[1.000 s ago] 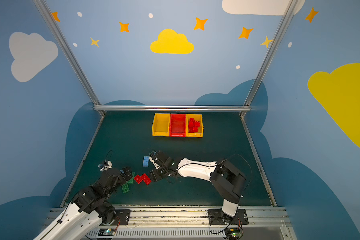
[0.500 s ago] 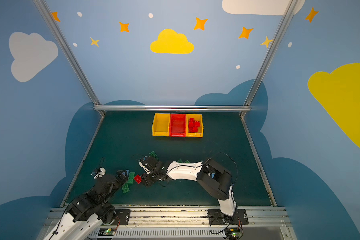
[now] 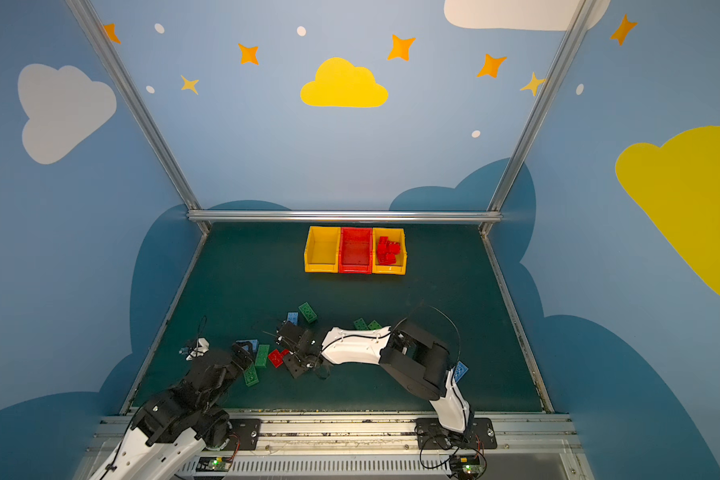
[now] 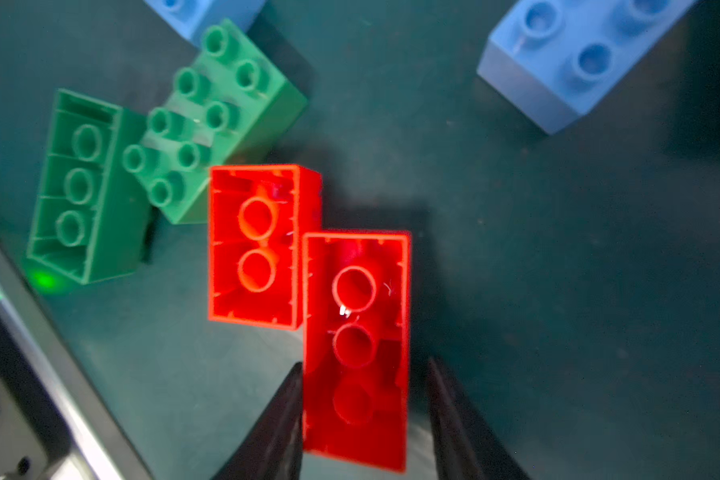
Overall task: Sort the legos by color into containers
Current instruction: 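Carry the long red brick with the right gripper into the far yellow bin and release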
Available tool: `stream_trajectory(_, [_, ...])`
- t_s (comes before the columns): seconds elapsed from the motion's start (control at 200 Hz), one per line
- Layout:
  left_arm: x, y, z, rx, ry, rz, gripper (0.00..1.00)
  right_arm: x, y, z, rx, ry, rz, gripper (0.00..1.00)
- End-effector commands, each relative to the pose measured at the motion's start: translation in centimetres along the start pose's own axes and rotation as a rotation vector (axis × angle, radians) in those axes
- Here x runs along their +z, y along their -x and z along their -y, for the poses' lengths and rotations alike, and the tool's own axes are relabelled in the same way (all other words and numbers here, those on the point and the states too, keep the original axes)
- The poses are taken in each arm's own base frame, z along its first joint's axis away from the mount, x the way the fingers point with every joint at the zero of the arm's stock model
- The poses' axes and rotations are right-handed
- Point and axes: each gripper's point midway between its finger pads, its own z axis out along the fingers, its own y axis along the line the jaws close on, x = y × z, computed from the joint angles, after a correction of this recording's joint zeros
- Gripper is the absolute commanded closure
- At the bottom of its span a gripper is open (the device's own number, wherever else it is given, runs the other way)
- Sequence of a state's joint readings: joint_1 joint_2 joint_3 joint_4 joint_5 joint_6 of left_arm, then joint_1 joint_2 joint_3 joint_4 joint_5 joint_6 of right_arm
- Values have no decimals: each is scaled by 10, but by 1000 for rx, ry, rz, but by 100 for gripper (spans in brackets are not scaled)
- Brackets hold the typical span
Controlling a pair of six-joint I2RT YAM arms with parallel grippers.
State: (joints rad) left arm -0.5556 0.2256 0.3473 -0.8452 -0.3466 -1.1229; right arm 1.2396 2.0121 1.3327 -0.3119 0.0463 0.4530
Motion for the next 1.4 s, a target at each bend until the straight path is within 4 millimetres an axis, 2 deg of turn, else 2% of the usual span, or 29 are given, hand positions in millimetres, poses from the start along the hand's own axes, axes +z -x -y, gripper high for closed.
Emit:
stream_trajectory(0.0, [2, 2, -2, -10, 5, 15, 0, 2, -8, 20, 36, -96, -39, 59])
stream_trajectory(0.27, [4, 1, 3, 5, 7, 1, 0, 2, -5, 24, 52, -93, -37, 75])
stream_trajectory(0.39, [3, 3, 5, 8, 1, 10, 0, -4, -3, 29, 58, -99, -32, 78])
stream_trajectory(0.516, [3, 4, 9, 34, -7, 4, 0, -24, 2, 42, 65, -139, -11, 79])
stream_trajectory(0.701, [7, -5, 37, 128, -33, -82, 0, -66, 18, 75, 119, -159, 62, 79])
stream_trajectory(0.816, [12, -9, 59, 179, -53, -133, 0, -97, 35, 116, 152, -229, 122, 79])
stream_trajectory(1.061, [24, -12, 110, 234, -127, -187, 0, -151, 75, 228, 263, -395, 244, 78])
stream_trajectory(1.241, [32, -11, 130, 264, -144, -194, 0, -169, 102, 306, 377, -446, 300, 77])
stream_trajectory(1.391, [35, -7, 133, 289, -129, -173, 0, -164, 123, 361, 448, -460, 308, 77])
